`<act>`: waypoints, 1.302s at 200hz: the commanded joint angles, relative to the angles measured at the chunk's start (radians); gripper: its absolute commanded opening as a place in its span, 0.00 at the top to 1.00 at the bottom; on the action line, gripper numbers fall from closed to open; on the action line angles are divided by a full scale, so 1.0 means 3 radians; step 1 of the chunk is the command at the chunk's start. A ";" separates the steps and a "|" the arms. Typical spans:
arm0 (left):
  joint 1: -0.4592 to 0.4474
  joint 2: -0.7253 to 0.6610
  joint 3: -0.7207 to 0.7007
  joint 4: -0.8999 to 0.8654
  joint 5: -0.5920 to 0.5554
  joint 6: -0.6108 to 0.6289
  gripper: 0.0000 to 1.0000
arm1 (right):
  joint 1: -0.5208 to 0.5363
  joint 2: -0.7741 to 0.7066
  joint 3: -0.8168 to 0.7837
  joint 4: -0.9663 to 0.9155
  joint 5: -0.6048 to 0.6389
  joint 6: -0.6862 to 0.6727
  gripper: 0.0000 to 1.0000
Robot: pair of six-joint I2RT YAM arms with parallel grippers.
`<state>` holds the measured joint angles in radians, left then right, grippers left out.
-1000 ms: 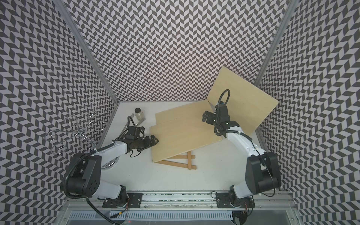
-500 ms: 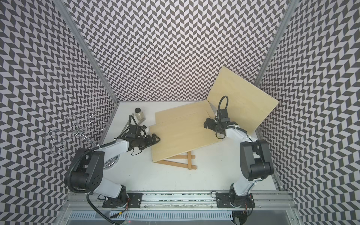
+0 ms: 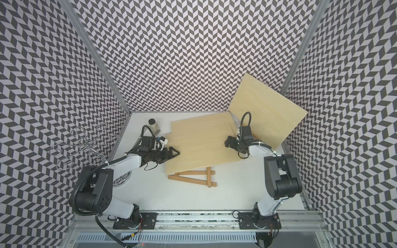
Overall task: Assemble the easel
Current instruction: Pick up the drawing board from the center of the board.
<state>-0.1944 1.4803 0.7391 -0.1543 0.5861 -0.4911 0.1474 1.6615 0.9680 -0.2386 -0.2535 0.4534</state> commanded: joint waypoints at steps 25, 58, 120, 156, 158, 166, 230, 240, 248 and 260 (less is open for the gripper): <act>-0.0022 -0.0428 0.0094 -0.0005 0.0293 -0.0016 0.22 | 0.0144 0.0043 0.0015 0.0182 -0.0003 0.0028 0.06; -0.0007 -0.0524 0.0124 -0.0113 0.0411 -0.0039 0.35 | 0.0249 0.0081 0.0018 0.0201 0.0032 0.0033 0.07; 0.0034 -0.0798 0.0300 -0.0279 0.0454 -0.0051 0.52 | 0.0419 0.0172 -0.0046 0.0313 0.0085 0.0053 0.06; 0.0077 -0.0814 0.0359 -0.0240 0.0576 -0.0061 0.67 | 0.0557 0.0219 -0.0073 0.0390 0.0106 0.0059 0.06; 0.0080 -0.0816 0.0363 -0.0238 0.0588 -0.0062 0.68 | 0.0563 0.0228 -0.0072 0.0395 0.0104 0.0056 0.06; 0.0085 -0.0806 0.0358 -0.0195 0.0654 -0.0073 0.70 | 0.0596 0.0238 -0.0082 0.0411 0.0109 0.0061 0.06; 0.0086 -0.0736 0.0291 0.0386 0.1132 -0.0320 0.78 | 0.0796 0.0270 -0.0111 0.0583 0.0093 0.0019 0.06; 0.0085 -0.0706 0.0327 0.0333 0.1135 -0.0282 0.82 | 0.0816 0.0255 -0.0118 0.0606 0.0091 0.0018 0.06; 0.0085 -0.0682 0.0368 0.0257 0.1118 -0.0242 0.87 | 0.0830 0.0242 -0.0113 0.0616 0.0084 0.0015 0.06; 0.0085 -0.0665 0.0436 0.0133 0.1035 -0.0178 0.99 | 0.0852 0.0196 -0.0118 0.0652 0.0083 0.0001 0.06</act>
<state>-0.1368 1.2766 0.8047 -0.1665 0.8516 -0.6727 0.3470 1.6936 0.9672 0.0353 -0.0944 0.4610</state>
